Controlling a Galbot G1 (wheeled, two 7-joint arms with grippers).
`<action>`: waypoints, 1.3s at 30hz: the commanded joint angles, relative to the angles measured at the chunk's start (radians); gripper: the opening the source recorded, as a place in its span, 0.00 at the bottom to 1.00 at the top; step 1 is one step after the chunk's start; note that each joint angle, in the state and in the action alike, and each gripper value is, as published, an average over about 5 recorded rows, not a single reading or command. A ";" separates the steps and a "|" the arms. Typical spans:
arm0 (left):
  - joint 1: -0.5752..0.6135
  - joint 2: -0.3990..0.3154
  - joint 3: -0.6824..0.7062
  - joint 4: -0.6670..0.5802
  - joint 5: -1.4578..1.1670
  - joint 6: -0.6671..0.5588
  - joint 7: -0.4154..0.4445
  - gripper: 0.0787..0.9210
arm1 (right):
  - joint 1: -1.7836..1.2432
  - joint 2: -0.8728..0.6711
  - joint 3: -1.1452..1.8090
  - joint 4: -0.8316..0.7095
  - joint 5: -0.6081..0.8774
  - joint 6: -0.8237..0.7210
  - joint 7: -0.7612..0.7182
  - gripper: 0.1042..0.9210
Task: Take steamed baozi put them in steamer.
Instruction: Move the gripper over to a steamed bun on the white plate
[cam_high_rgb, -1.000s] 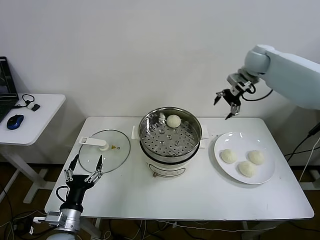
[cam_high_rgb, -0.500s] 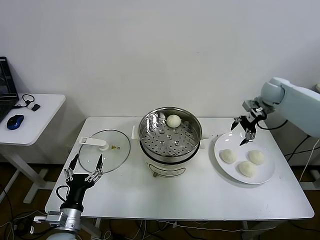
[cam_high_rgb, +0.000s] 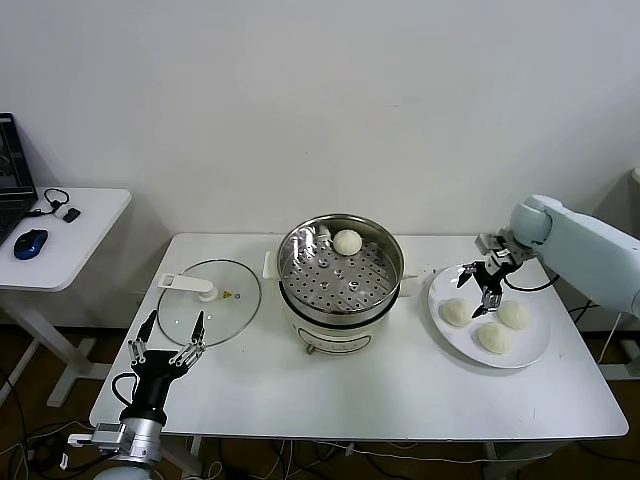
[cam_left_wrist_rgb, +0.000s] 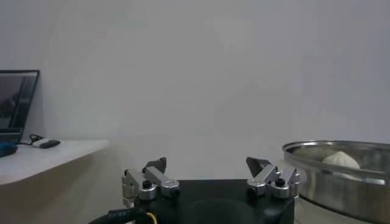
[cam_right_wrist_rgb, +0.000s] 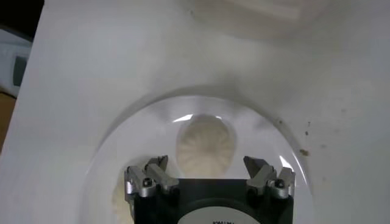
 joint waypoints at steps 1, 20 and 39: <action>0.001 0.000 0.000 0.005 0.000 -0.002 0.001 0.88 | -0.090 0.061 0.091 -0.094 -0.052 0.008 0.020 0.88; -0.002 -0.005 0.000 0.012 0.000 -0.002 0.000 0.88 | -0.112 0.108 0.127 -0.158 -0.106 0.027 0.015 0.88; 0.001 -0.008 -0.001 0.012 0.002 -0.004 -0.001 0.88 | -0.104 0.094 0.133 -0.129 -0.108 0.030 -0.002 0.73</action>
